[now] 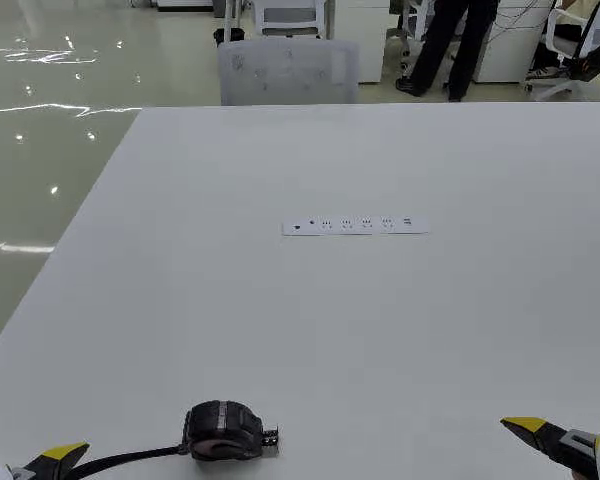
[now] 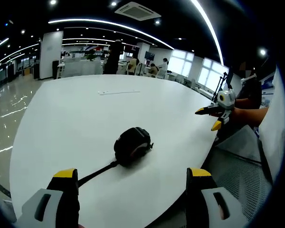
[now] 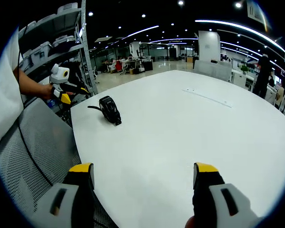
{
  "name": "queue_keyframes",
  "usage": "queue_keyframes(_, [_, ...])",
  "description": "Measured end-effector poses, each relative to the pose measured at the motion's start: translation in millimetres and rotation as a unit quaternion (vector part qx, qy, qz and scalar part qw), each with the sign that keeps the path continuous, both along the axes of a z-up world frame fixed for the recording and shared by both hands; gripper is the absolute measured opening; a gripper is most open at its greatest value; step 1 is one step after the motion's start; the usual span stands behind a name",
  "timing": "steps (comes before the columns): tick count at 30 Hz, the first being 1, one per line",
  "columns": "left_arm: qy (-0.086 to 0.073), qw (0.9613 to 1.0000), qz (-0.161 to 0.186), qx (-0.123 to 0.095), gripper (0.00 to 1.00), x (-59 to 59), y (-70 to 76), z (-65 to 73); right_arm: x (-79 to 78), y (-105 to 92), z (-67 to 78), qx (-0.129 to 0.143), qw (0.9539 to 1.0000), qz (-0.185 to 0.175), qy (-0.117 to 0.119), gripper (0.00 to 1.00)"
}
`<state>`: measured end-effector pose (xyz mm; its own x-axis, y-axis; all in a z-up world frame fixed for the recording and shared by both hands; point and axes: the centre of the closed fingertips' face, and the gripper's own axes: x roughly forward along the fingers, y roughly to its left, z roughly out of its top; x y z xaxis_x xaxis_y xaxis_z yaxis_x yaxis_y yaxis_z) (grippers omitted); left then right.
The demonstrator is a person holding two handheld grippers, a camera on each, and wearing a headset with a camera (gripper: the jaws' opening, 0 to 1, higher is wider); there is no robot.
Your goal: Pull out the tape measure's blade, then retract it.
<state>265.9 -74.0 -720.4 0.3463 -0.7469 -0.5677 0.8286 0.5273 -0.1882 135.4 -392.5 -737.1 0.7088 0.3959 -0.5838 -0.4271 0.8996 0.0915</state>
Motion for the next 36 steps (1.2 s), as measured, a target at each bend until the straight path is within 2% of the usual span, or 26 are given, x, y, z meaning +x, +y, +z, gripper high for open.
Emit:
queue_keyframes(5, [-0.001,1.0,-0.007,0.006,0.93,-2.2,3.3,-2.2,-1.1,-6.1,0.9,-0.005,0.9999,-0.012,0.002,0.91])
queue_keyframes(7, [-0.004,0.9999,-0.009,0.009,0.94,-1.8,4.9,-2.9,-2.4,-7.7,-1.0,0.002,0.9998,-0.018,0.007,0.93])
queue_keyframes(14, [-0.007,0.9998,-0.015,0.01,0.98,-0.3,6.4,-2.3,-8.3,-9.3,-3.0,-0.002,0.9998,-0.019,0.011,1.0])
queue_keyframes(17, [-0.007,0.9998,-0.019,0.008,0.99,-0.5,5.8,-0.9,-10.2,-8.5,-3.9,-0.001,0.9998,-0.017,0.012,1.0])
queue_keyframes(21, [-0.014,0.9995,-0.025,0.016,1.0,0.2,7.7,-0.8,-11.9,-6.2,-5.8,-0.002,0.9998,-0.013,0.015,1.0])
queue_keyframes(27, [-0.014,0.9992,-0.029,0.023,1.0,-1.2,10.3,-2.4,-13.6,-5.6,-9.4,0.001,0.9998,-0.013,0.018,1.0])
queue_keyframes(36, [-0.011,0.9994,-0.026,0.019,1.0,-0.1,10.2,-1.5,-13.6,-5.6,-7.6,0.005,0.9997,-0.015,0.017,1.0])
